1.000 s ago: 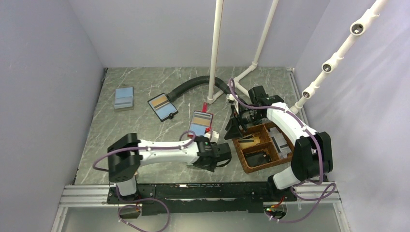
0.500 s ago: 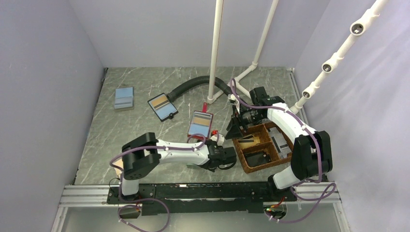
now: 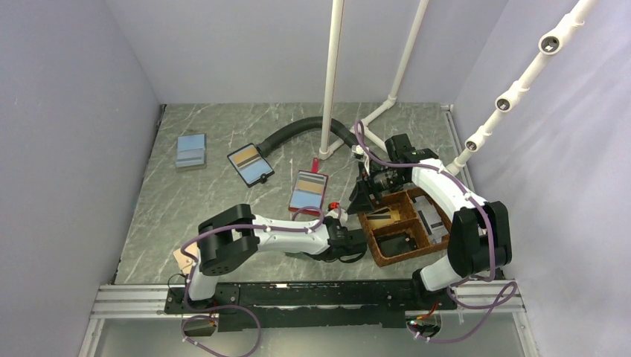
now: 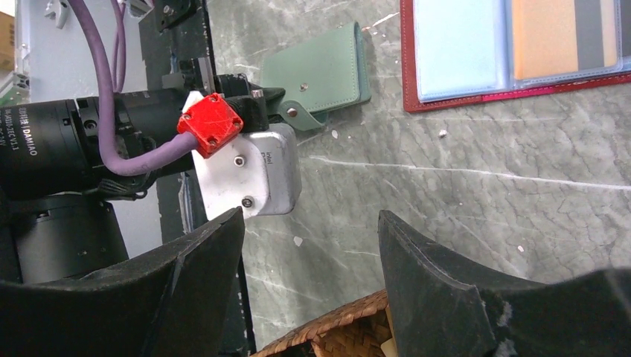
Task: Take the credit cards out of the card holder
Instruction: Open the card holder at the center of the board.
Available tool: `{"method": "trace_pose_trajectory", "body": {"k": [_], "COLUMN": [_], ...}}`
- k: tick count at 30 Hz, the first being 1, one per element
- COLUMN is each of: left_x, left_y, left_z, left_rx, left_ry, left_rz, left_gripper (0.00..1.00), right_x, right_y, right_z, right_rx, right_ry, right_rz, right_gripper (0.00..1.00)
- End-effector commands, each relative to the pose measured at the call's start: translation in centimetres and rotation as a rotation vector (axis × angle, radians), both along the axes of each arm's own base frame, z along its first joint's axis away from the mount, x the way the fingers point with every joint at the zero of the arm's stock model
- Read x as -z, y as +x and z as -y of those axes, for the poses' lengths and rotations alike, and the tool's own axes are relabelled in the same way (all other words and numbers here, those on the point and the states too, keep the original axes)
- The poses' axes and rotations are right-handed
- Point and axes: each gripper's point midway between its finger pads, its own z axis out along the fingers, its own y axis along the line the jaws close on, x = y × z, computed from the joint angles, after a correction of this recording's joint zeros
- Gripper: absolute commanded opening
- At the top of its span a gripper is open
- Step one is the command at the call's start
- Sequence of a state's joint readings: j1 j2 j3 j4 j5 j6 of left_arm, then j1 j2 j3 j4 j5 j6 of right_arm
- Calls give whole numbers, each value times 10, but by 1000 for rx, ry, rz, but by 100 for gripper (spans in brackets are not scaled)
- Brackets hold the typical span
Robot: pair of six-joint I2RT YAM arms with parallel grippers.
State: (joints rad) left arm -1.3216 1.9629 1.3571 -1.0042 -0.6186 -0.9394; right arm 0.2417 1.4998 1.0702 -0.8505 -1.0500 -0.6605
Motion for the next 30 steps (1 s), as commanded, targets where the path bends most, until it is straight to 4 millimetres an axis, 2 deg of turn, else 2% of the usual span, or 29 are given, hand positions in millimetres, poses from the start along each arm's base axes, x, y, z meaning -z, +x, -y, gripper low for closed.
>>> {"method": "trace_pose_trajectory", "body": {"k": [1,6,10,12,19,22,26,30], "left_x": [-26,-48,-61,-61,-48,-39,-33,-29], "left_y": [5,2,6,8,7,2,-5,-14], "left_z": [8,15,10,7,-30,-43,-56,-65], "left_rx": [-31,-58,-120,-162,-364,-441,-501,-532], "left_ry": [-96,-316,-556,-671,-856,-920,-972,-1004], "left_rz": [32,1,-39,-68,-131,-147,-153,-166], "left_gripper": [19,0,0,0,0,0,2,11], "right_x": [-8,-6,-4,-2,8,15,20,31], "right_y": [2,0,-5,-11,-38,-47,-47,-46], "right_z": [-2,-4,-10,-17,-49,-67,-93,-119], "right_rx": [-7,-15,-39,-68,-200,-236,-206,-182], "right_ry": [39,49,48,39,-7,-35,-49,-88], "right_rz": [39,25,12,7,-5,-16,-83,-160], "right_gripper": [68,68,67,66,61,55,46,43]}}
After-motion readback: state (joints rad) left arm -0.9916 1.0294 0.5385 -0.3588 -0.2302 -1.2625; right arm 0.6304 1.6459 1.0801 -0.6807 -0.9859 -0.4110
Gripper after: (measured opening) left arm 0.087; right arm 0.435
